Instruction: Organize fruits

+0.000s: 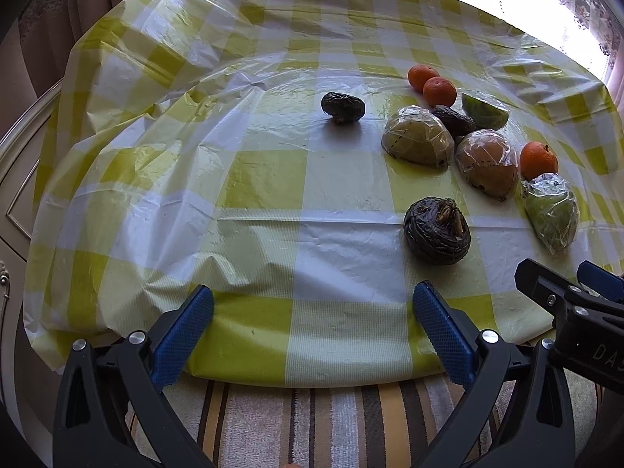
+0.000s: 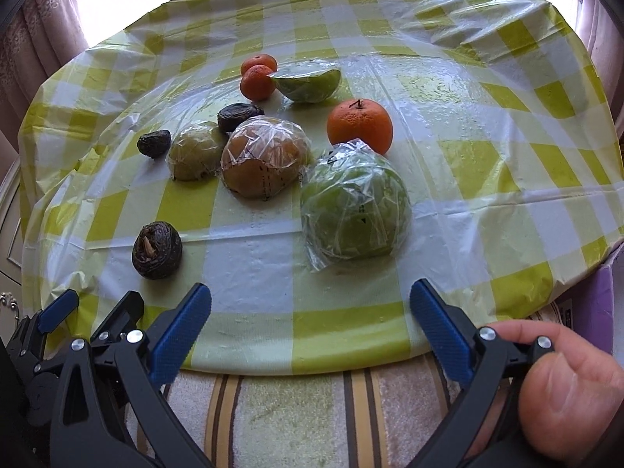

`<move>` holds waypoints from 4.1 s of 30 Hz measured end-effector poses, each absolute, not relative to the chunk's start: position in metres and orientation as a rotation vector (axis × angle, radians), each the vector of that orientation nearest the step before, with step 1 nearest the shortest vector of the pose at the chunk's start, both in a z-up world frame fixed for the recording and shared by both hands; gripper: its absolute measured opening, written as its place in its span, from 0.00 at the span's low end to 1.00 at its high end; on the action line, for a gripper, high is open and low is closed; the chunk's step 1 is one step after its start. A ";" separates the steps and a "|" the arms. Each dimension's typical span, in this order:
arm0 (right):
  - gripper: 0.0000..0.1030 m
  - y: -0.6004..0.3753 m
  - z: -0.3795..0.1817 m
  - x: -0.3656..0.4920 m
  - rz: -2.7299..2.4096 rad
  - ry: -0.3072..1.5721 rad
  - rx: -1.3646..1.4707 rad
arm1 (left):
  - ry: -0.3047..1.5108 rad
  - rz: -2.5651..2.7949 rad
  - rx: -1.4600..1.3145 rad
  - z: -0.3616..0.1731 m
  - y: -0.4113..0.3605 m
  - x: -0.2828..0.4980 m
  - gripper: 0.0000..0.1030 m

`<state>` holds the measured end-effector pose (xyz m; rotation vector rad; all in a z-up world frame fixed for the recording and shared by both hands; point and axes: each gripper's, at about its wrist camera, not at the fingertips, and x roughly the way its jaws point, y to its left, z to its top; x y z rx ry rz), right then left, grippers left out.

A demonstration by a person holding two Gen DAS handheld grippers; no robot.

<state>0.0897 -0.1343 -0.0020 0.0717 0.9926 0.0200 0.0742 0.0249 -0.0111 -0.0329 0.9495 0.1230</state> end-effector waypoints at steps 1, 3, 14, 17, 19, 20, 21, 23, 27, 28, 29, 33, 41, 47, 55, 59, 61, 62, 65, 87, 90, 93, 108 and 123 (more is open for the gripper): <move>0.99 -0.133 -0.002 0.091 0.015 0.999 0.066 | 0.949 0.124 -0.032 -0.011 0.025 0.074 0.96; 0.99 -0.133 -0.002 0.090 0.014 0.998 0.065 | 0.949 0.123 -0.033 -0.011 0.025 0.074 0.96; 0.99 -0.133 -0.002 0.090 0.014 0.998 0.064 | 0.947 0.127 -0.025 -0.011 0.024 0.075 0.96; 0.99 -0.134 -0.002 0.090 -0.003 1.001 0.058 | 0.939 0.144 0.008 -0.009 0.021 0.074 0.96; 0.99 -0.137 -0.003 0.091 -0.044 1.009 0.050 | 0.935 0.155 0.031 -0.008 0.018 0.074 0.96; 0.99 -0.138 -0.004 0.091 -0.061 1.013 0.044 | 0.932 0.162 0.047 -0.008 0.016 0.073 0.96; 0.99 -0.138 -0.004 0.092 -0.076 1.017 0.036 | 0.928 0.169 0.066 -0.007 0.014 0.073 0.96; 0.99 -0.137 -0.006 0.093 -0.089 1.023 0.019 | 0.922 0.182 0.099 -0.006 0.010 0.073 0.96; 0.99 -0.136 -0.006 0.094 -0.094 1.026 0.006 | 0.908 0.215 0.174 -0.004 -0.001 0.071 0.96; 0.99 -0.136 -0.007 0.094 -0.094 1.026 0.005 | 0.907 0.215 0.177 -0.004 -0.001 0.072 0.96; 0.99 -0.136 -0.007 0.093 -0.093 1.026 0.005 | 0.912 0.203 0.154 -0.004 0.002 0.073 0.96; 0.99 -0.139 -0.005 0.092 -0.088 1.019 0.038 | 0.967 0.106 -0.025 -0.009 0.029 0.078 0.96; 0.99 -0.136 -0.005 0.094 -0.104 1.023 0.012 | 0.981 0.091 -0.037 -0.011 0.028 0.080 0.96; 0.99 -0.137 -0.006 0.093 -0.104 1.023 0.011 | 0.982 0.091 -0.036 -0.011 0.027 0.080 0.96; 0.99 -0.137 -0.006 0.093 -0.104 1.023 0.011 | 0.987 0.092 -0.040 -0.012 0.029 0.080 0.96; 0.99 -0.137 -0.006 0.093 -0.104 1.022 0.012 | 0.984 0.092 -0.040 -0.012 0.029 0.080 0.96; 0.99 -0.136 -0.005 0.093 -0.104 1.022 0.012 | 0.984 0.092 -0.040 -0.012 0.029 0.080 0.96; 0.99 -0.137 -0.005 0.093 -0.104 1.022 0.012 | 0.984 0.092 -0.040 -0.012 0.029 0.080 0.96; 0.99 -0.136 -0.005 0.093 -0.104 1.022 0.012 | 0.983 0.091 -0.040 -0.011 0.030 0.079 0.96; 0.99 -0.149 -0.003 0.099 -0.177 1.029 0.068 | 1.050 0.119 -0.061 -0.008 0.017 0.084 0.96; 0.99 -0.151 -0.003 0.101 -0.200 1.032 0.075 | 1.031 0.121 -0.058 -0.009 0.013 0.085 0.96; 0.99 -0.150 -0.004 0.102 -0.204 1.030 0.073 | 1.020 0.121 -0.058 -0.009 0.013 0.084 0.96; 0.99 -0.150 -0.004 0.100 -0.204 1.021 0.073 | 1.012 0.122 -0.059 -0.009 0.013 0.083 0.96; 0.99 -0.151 -0.004 0.100 -0.200 1.014 0.072 | 0.997 0.135 -0.058 -0.008 0.011 0.081 0.96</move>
